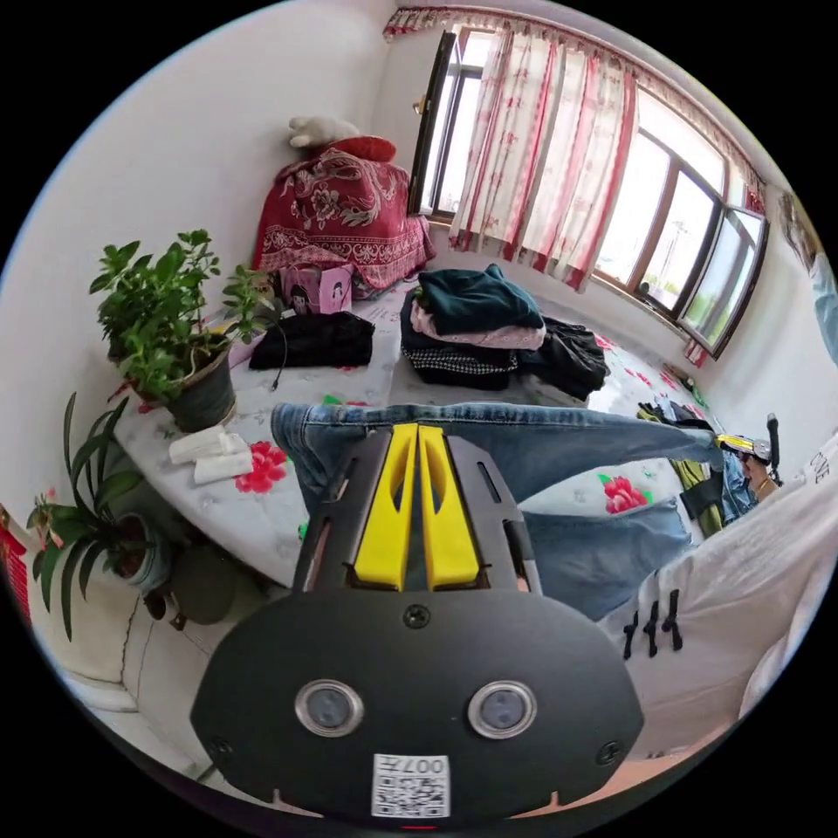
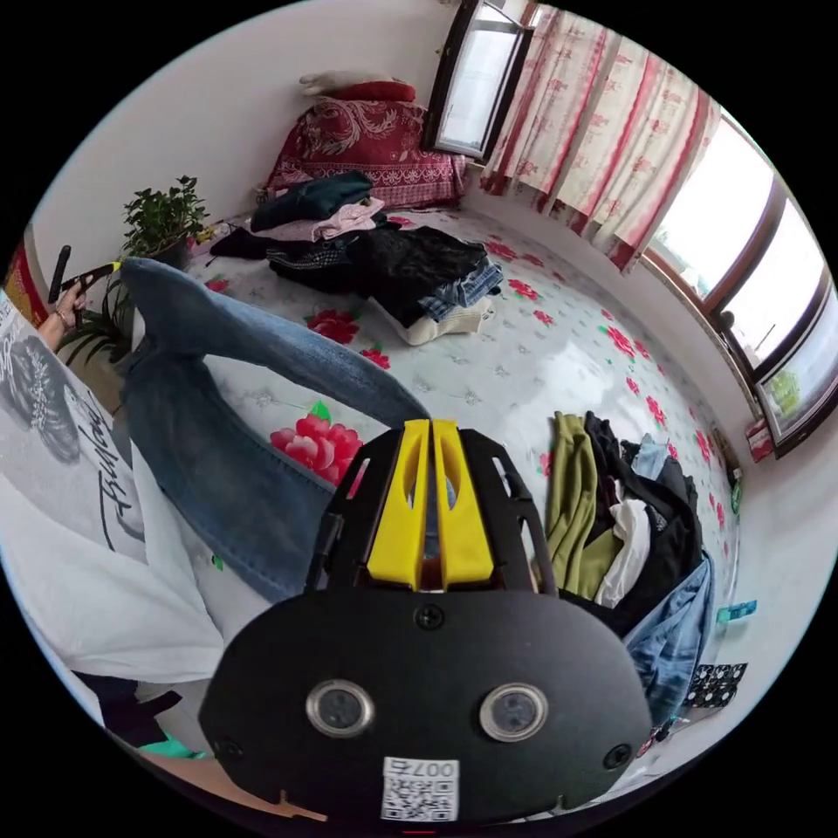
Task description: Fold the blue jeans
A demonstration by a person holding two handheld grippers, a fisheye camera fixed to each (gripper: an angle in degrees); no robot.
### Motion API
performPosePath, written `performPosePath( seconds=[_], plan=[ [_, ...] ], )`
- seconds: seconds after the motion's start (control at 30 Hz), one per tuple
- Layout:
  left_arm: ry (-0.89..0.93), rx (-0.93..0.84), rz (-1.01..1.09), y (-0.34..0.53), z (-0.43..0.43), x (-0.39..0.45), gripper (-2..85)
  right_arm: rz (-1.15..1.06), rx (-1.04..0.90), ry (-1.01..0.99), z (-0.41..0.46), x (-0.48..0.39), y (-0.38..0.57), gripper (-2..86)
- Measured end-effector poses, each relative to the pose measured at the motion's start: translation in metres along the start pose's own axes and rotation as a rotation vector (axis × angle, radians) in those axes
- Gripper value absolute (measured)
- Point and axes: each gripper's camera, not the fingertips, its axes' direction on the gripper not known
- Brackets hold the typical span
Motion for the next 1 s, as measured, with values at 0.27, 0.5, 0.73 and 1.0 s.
performPosePath(
  seconds=[0.27,0.5,0.73,1.0],
  plan=[
    [0.026,-0.335,-0.606,0.237,0.010,-0.049,2.1,0.056,-0.434,-0.146,0.094,-0.055,0.125,0.2],
    [0.115,-0.328,-0.777,0.276,0.026,-0.053,5.9,0.608,-0.287,-0.247,0.075,0.007,0.173,5.4],
    [0.111,-0.340,-0.789,0.249,0.053,-0.054,7.0,1.279,-0.082,-0.381,0.081,0.073,0.251,9.7],
    [0.071,-0.450,-0.716,0.211,0.086,-0.052,4.4,0.998,-0.319,-0.224,0.111,0.071,0.181,5.6]
  ],
)
